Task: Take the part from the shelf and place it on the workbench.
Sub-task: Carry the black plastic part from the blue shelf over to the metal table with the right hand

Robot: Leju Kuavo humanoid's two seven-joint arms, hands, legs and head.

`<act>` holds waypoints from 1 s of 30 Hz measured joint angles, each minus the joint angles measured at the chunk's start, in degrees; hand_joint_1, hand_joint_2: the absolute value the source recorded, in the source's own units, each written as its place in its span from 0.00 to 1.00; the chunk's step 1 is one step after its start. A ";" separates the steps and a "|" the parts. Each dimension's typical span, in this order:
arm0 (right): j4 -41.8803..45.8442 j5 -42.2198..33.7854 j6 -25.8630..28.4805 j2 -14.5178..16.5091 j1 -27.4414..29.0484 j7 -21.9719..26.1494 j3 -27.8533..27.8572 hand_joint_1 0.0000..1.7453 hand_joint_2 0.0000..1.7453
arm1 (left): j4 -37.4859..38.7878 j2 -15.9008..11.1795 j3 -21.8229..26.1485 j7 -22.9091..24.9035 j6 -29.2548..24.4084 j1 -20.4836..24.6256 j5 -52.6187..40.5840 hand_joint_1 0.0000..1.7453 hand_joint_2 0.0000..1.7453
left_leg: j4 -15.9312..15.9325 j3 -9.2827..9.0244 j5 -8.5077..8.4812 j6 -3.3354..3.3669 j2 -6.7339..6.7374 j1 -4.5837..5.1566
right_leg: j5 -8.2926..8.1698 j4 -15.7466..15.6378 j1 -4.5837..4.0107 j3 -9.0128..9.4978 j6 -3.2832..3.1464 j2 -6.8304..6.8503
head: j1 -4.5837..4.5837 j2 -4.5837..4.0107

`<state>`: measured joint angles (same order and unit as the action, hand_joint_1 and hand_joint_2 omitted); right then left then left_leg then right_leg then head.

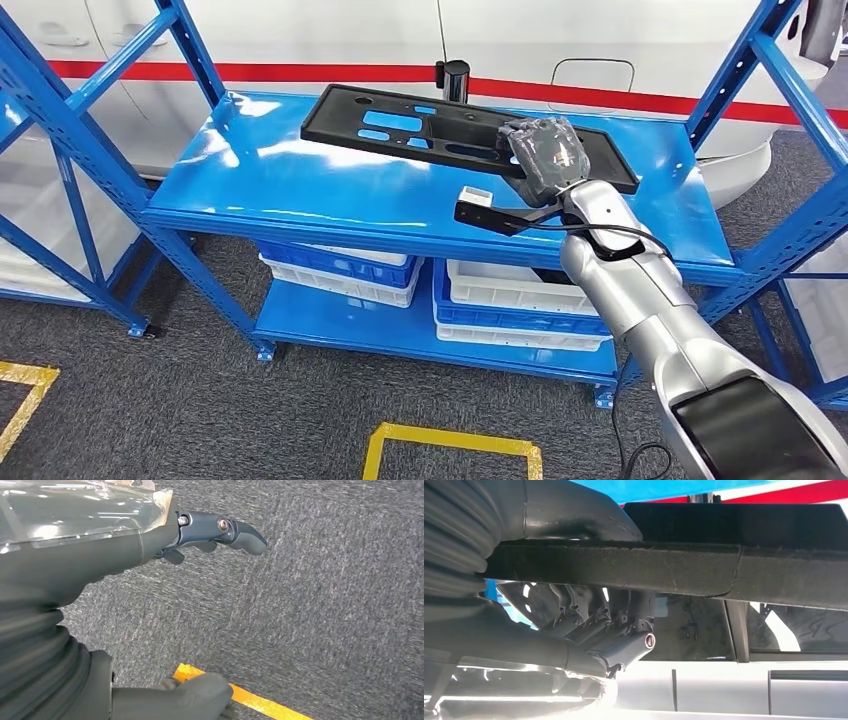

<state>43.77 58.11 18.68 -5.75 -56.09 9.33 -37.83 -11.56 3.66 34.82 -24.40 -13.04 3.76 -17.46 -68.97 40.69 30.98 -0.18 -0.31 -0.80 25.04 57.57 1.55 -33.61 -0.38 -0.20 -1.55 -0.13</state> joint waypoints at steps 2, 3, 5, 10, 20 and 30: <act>-0.04 -0.01 0.01 -0.01 0.30 0.00 0.00 0.79 1.00 | 0.00 -0.03 -0.01 0.02 0.15 0.00 0.00 0.00 1.00 | -4.84 0.95 2.01 -0.32 0.06 -0.15 | -0.58 0.04 -0.20 -0.72 -0.14 0.11 | 0.01 0.00; -0.05 -0.01 0.01 -0.01 0.46 0.00 0.00 0.79 1.00 | 0.00 -0.03 -0.01 0.03 0.21 0.00 0.01 0.00 1.00 | -4.26 -0.10 1.49 -0.35 0.09 -0.24 | -0.87 0.07 -0.25 -1.05 -0.07 0.12 | 0.01 0.00; -0.05 0.00 0.01 -0.02 0.60 0.00 0.03 0.79 1.00 | 0.00 -0.03 -0.03 0.03 0.26 0.05 0.01 0.00 1.00 | 2.65 -5.26 -0.96 -0.17 0.13 -0.38 | -1.36 0.13 -0.27 -1.53 0.31 0.12 | -0.01 0.00; -0.05 -0.01 0.03 0.00 0.38 0.01 0.31 0.79 1.00 | 0.00 -0.13 -0.05 0.04 0.27 0.23 0.03 0.00 1.00 | 11.08 -10.09 -3.14 1.34 -0.12 0.39 | -2.88 -0.01 -0.50 -2.19 2.20 0.26 | 0.02 0.00; -0.66 0.15 0.02 -0.16 0.62 0.05 0.39 0.79 1.00 | 0.00 0.16 -0.05 0.55 0.28 0.22 -0.05 0.00 1.00 | 11.73 -3.73 -8.96 3.44 0.32 0.56 | 5.21 11.25 -0.64 -2.26 2.82 0.22 | 0.25 0.00; -1.26 0.61 0.28 1.73 -0.33 0.96 0.61 0.79 1.00 | 0.00 0.18 -0.04 0.86 0.27 0.14 0.00 0.00 1.00 | 2.77 1.13 -2.59 0.28 0.10 0.12 | 1.69 -1.01 -0.29 2.74 -0.32 0.40 | 0.02 0.00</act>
<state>42.51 58.72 18.96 -4.03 -56.42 10.29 -37.22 -11.56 3.84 34.77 -23.53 -12.77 3.90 -17.46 -66.20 41.82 28.40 0.10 -0.22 -0.68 26.74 56.56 1.26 -30.87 -0.70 0.20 -1.53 -0.13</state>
